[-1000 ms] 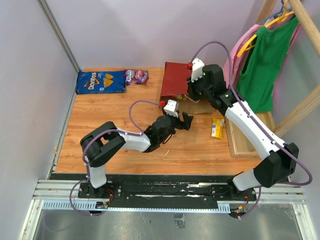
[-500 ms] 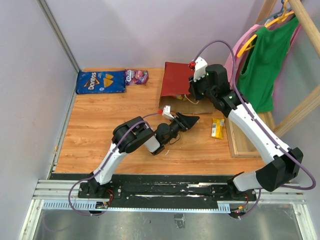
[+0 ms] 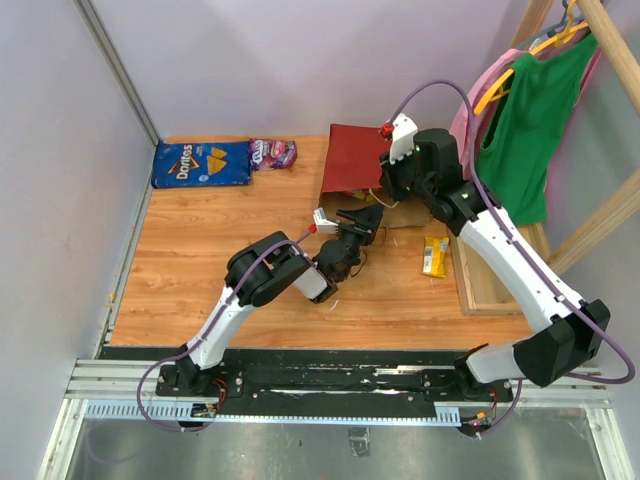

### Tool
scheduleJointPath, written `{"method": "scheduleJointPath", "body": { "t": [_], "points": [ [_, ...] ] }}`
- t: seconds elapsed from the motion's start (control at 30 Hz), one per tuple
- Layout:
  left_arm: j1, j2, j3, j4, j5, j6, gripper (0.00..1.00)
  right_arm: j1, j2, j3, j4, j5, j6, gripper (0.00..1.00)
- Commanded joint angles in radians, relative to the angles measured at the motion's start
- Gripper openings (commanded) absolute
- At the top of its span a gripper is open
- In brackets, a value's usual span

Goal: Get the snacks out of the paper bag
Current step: Take out the snack from the paper bag.

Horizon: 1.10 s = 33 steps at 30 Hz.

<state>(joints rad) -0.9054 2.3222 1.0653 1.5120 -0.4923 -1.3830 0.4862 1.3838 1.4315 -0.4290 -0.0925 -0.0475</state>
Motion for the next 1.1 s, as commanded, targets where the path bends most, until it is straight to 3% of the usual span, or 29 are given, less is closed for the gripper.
{"method": "scheduleJointPath", "body": {
  "t": [0.0,0.4,0.57,0.83,1.07],
  "points": [
    [-0.002,0.028,0.071,-0.073,-0.146,-0.14,0.76,-0.01,-0.029,0.032,-0.008,0.02,0.014,0.15],
    [-0.004,0.147,0.256,-0.254,-0.152,-0.365,0.74,-0.009,-0.05,0.024,-0.016,0.027,0.014,0.15],
    [0.02,0.134,0.267,-0.308,-0.159,-0.343,0.74,-0.01,-0.051,0.02,-0.016,0.022,0.014,0.15],
    [0.059,0.065,0.307,-0.604,-0.204,-0.272,0.74,-0.009,-0.056,0.015,-0.011,0.019,0.015,0.15],
    [0.08,0.076,0.377,-0.719,-0.21,-0.251,0.72,-0.009,-0.054,0.014,-0.009,0.012,0.02,0.16]
  ]
}}
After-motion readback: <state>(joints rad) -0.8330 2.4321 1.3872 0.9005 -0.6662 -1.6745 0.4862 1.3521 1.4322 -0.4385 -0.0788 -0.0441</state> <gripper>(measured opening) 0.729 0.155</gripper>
